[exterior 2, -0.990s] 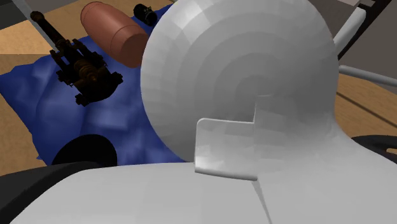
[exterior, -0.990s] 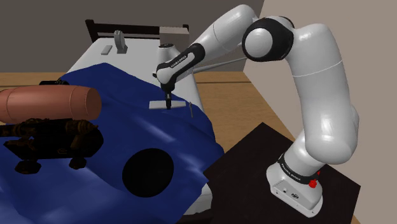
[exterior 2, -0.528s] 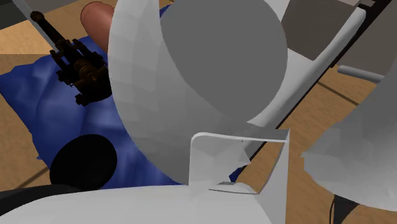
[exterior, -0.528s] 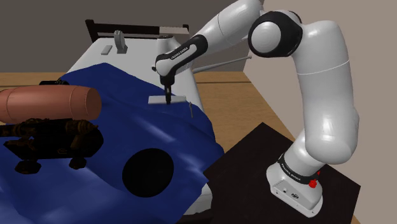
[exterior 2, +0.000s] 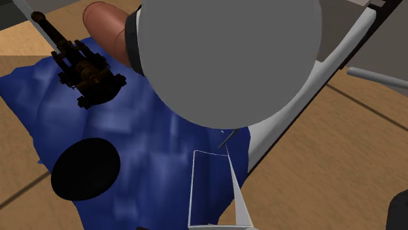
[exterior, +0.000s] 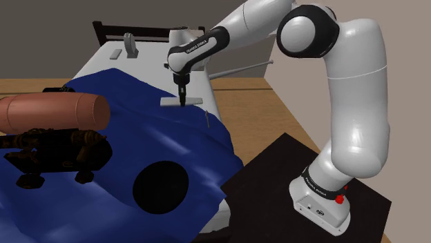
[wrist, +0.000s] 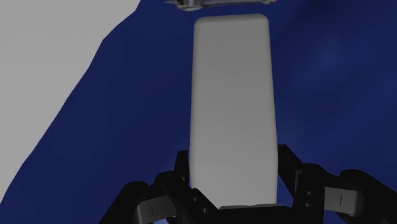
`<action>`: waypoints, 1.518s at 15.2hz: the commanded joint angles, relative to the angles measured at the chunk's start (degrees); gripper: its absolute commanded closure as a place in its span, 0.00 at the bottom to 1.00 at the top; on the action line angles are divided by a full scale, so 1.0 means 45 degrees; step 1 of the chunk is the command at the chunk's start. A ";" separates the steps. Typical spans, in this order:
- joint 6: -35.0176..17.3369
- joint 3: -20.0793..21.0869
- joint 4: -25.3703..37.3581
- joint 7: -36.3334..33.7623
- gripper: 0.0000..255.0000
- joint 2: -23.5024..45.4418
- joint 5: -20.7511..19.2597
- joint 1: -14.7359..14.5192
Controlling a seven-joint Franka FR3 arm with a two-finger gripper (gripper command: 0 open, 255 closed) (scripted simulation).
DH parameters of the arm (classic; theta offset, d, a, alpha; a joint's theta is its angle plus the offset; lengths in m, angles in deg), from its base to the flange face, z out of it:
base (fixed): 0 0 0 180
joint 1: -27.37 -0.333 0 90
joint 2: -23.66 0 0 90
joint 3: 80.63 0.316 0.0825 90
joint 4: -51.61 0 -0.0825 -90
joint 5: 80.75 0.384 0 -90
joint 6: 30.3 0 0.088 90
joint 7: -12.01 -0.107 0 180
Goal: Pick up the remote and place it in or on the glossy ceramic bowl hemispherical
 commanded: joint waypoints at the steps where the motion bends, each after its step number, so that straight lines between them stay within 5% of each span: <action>1: 0.0273 0.0019 0.0096 -0.0021 1.00 -0.0178 0.0017 -0.0017; 7: 0.0974 0.0050 0.0348 0.0003 1.00 -0.0628 0.0066 0.0001; 23: -0.0986 0.1278 -0.5128 -0.3854 1.00 -0.4150 0.0008 -0.2420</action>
